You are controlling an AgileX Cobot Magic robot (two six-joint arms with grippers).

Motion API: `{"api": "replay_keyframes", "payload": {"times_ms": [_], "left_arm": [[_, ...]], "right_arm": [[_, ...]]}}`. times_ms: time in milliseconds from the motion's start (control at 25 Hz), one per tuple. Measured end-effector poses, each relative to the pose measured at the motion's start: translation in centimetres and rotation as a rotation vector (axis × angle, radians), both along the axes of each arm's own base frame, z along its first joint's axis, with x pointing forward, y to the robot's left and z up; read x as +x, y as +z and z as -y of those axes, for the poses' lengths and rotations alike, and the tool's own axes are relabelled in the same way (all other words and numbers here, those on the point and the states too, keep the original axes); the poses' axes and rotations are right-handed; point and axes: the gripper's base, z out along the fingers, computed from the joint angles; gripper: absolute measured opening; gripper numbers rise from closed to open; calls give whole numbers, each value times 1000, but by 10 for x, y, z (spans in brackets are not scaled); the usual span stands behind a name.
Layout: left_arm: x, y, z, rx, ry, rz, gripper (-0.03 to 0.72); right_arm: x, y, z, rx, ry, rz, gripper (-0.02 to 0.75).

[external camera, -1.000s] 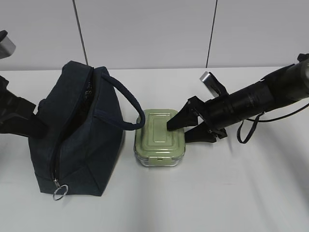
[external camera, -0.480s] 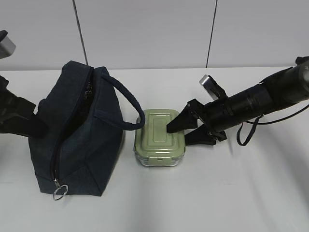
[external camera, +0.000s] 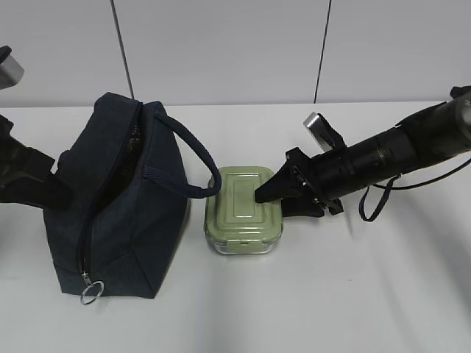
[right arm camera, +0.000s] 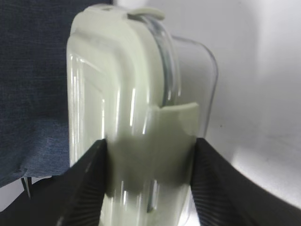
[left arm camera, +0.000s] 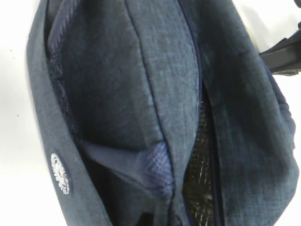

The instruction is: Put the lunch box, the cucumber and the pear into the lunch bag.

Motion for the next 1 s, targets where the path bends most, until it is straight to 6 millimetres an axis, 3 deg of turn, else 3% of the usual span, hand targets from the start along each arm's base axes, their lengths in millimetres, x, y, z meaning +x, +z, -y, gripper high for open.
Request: {"api": "replay_keyframes", "payload": {"times_ms": [680,840,1000], "left_arm": [[0,0,0,0,-1,-1,2],[0,0,0,0,-1,-1,2],[0,0,0,0,-1,-1,2]], "right_arm": [[-2,1,-1,13,23,-8,370],[-3,7,0,-3,38,15,369],[0,20,14,-6,15,44,368]]}}
